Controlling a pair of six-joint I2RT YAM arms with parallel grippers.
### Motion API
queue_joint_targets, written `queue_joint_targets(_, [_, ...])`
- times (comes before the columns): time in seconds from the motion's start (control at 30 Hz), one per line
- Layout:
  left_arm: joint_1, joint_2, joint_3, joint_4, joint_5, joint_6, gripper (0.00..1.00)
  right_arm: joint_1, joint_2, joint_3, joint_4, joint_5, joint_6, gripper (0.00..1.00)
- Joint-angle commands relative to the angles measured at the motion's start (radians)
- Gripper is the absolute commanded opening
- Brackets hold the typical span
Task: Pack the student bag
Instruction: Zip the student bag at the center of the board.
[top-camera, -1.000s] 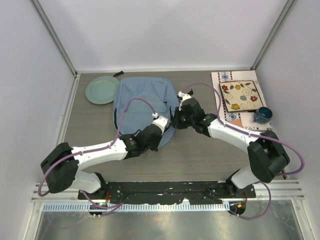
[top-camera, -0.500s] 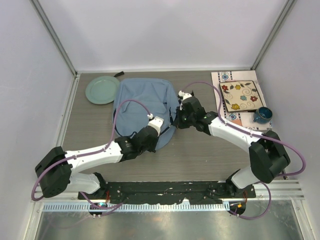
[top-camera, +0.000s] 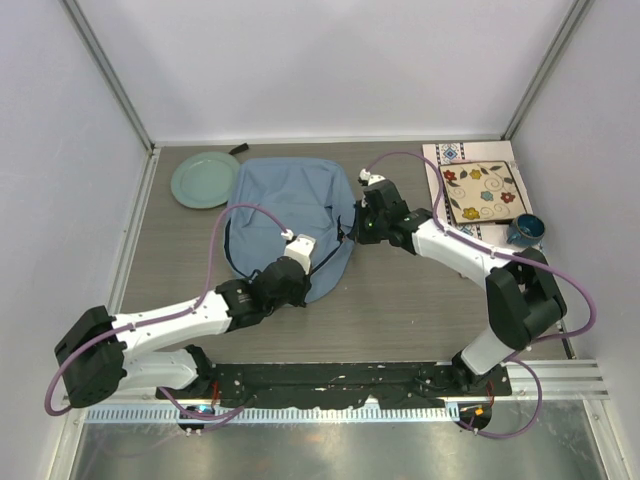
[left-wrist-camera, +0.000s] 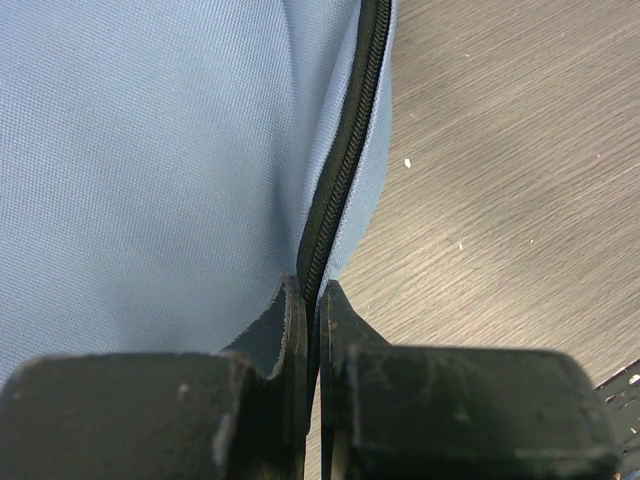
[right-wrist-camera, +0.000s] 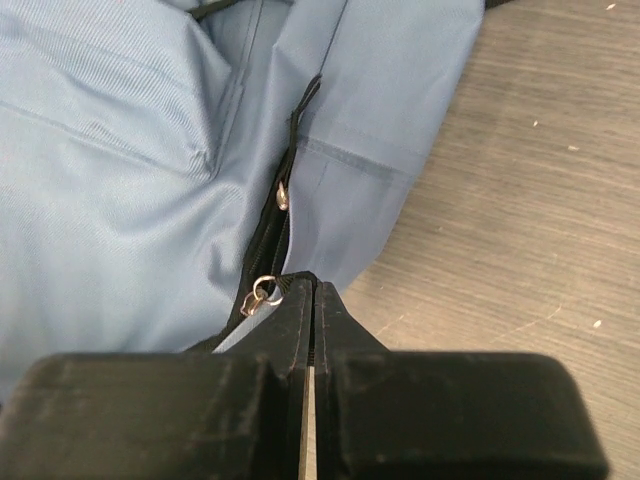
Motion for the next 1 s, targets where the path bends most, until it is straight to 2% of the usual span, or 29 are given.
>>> queue_joint_targets(0.0, [-0.03, -0.037, -0.034, -0.104, 0.053, -0.049, 0.0, -0.081, 0.03, 0.085, 0.093, 0.223, -0.01, 0.01])
queue_joint_targets(0.27, [-0.086, -0.019, -0.036, -0.089, 0.068, -0.08, 0.0, -0.121, 0.033, 0.05, 0.125, 0.261, 0.033, 0.01])
queue_joint_targets(0.5, [-0.206, 0.03, -0.016, -0.073, 0.07, -0.104, 0.0, -0.146, 0.014, -0.004, 0.173, 0.25, 0.071, 0.01])
queue_joint_targets(0.8, [-0.295, 0.121, 0.002, -0.055, 0.085, -0.124, 0.0, -0.192, -0.199, -0.235, 0.182, 0.313, 0.149, 0.01])
queue_joint_targets(0.87, [-0.297, 0.131, 0.001, -0.054, 0.087, -0.121, 0.0, -0.193, -0.239, -0.29, 0.185, 0.296, 0.157, 0.01])
queue_joint_targets(0.93, [-0.295, 0.136, 0.006, -0.066, 0.07, -0.12, 0.06, -0.192, -0.292, -0.326, 0.189, 0.249, 0.161, 0.01])
queue_joint_targets(0.97, [-0.295, 0.13, 0.007, -0.069, 0.061, -0.12, 0.06, -0.193, -0.311, -0.359, 0.2, 0.232, 0.168, 0.01])
